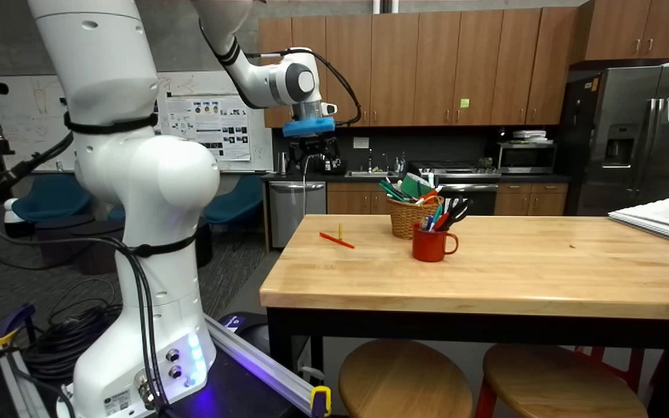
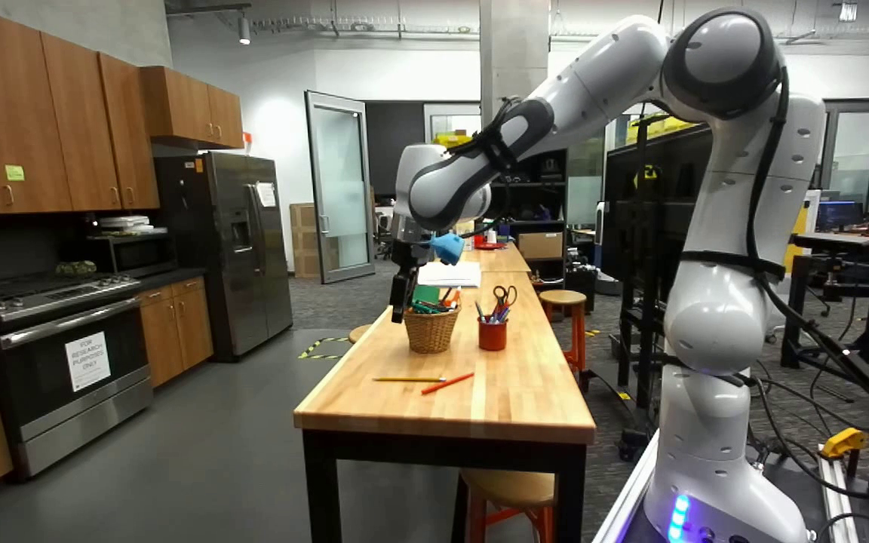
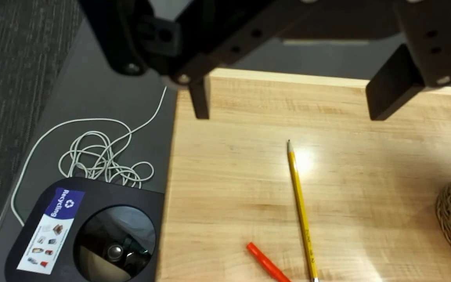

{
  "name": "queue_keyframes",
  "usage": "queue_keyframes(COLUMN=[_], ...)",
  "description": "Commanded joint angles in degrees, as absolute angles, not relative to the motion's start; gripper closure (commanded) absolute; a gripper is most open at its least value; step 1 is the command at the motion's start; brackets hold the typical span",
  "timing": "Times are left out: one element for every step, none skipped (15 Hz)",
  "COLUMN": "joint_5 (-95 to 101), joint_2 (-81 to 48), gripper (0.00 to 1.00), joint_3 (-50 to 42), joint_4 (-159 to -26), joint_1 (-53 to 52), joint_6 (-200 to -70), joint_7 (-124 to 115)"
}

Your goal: Place the pencil and pen side by side to each other

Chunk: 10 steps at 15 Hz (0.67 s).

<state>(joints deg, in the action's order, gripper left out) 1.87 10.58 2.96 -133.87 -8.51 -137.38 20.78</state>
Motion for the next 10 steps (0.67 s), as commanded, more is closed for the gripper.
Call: queue_keyframes(joint_5=[2.99, 3.32, 3.4, 3.52, 3.48, 3.17, 3.04, 2.93, 2.65, 2.81], joint_2=[4.33, 3.18, 2.2, 1.26, 0.46, -0.32, -0.94, -1.45, -1.91, -2.38], gripper=[0.0, 0.0, 0.0, 0.0, 0.0, 0.0, 0.0, 0.0, 0.0, 0.0], joint_3=[2.45, 2.46, 2.49, 2.48, 2.49, 2.51, 2.55, 2.61, 2.67, 2.73], joint_4=[-129.14, -128.35, -127.64, -127.15, -126.85, -126.57, -126.51, -126.54, -126.74, -126.91], joint_1=[-7.16, -6.71, -6.32, -5.88, -5.5, -5.14, -4.8, -4.52, -4.28, -4.07], joint_6=[-138.9, -139.14, -139.06, -139.21, -139.66, -140.3, -141.07, -141.74, -142.48, -142.89], joint_7=[23.38, 23.6, 23.64, 23.9, 24.42, 24.83, 25.06, 25.32, 25.65, 25.42])
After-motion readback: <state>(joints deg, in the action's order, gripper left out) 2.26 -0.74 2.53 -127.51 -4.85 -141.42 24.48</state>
